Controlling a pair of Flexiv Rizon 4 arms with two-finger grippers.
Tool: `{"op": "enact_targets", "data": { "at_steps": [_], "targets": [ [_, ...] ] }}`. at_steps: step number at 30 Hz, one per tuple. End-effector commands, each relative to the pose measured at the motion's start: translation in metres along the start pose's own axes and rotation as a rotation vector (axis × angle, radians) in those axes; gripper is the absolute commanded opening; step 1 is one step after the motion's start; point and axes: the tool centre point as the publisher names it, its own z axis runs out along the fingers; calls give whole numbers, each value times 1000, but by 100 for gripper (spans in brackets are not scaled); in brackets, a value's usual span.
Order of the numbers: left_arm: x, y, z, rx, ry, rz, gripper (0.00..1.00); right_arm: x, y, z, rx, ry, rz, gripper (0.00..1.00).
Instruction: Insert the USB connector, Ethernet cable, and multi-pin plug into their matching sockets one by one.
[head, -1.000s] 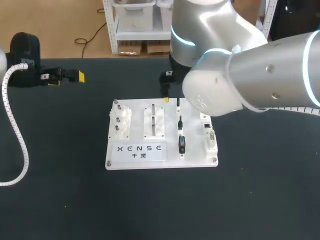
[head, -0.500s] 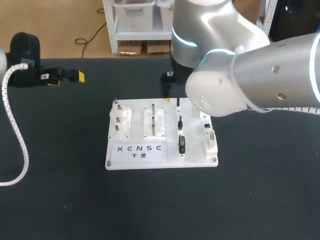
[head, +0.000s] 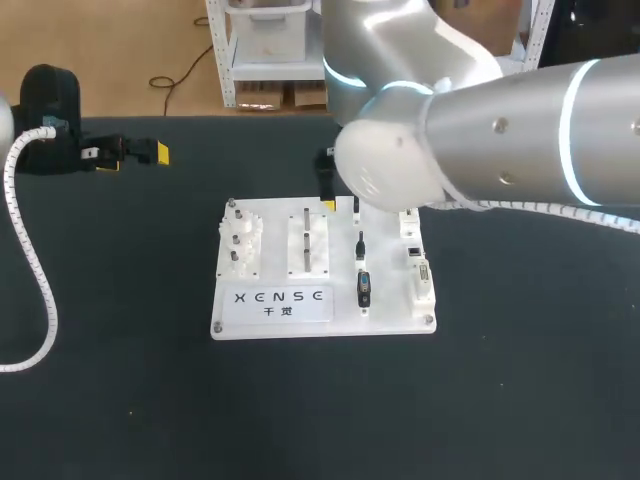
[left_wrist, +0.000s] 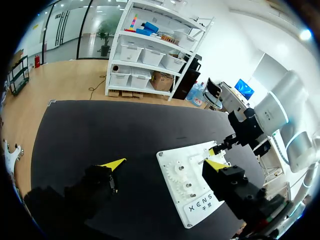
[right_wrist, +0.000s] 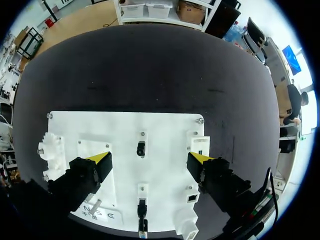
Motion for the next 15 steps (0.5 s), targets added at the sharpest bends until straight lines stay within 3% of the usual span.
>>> {"op": "enact_targets", "data": {
  "at_steps": [1, 9, 13, 14, 15],
  "targets": [
    [0, 0, 0, 0, 0, 0, 100, -12, 6, 5, 11, 64, 22, 100],
    [0, 0, 0, 0, 0, 0, 100, -16, 9, 7, 19, 81, 28, 98],
    [0, 0, 0, 0, 0, 0, 100, -15, 11, 9, 15, 91, 27, 67],
    [0, 0, 0, 0, 0, 0, 100, -14, 11, 9, 15, 94, 27, 54],
    [0, 0, 0, 0, 0, 0, 100, -13, 12, 10, 13, 98, 26, 49]
  ]
}}
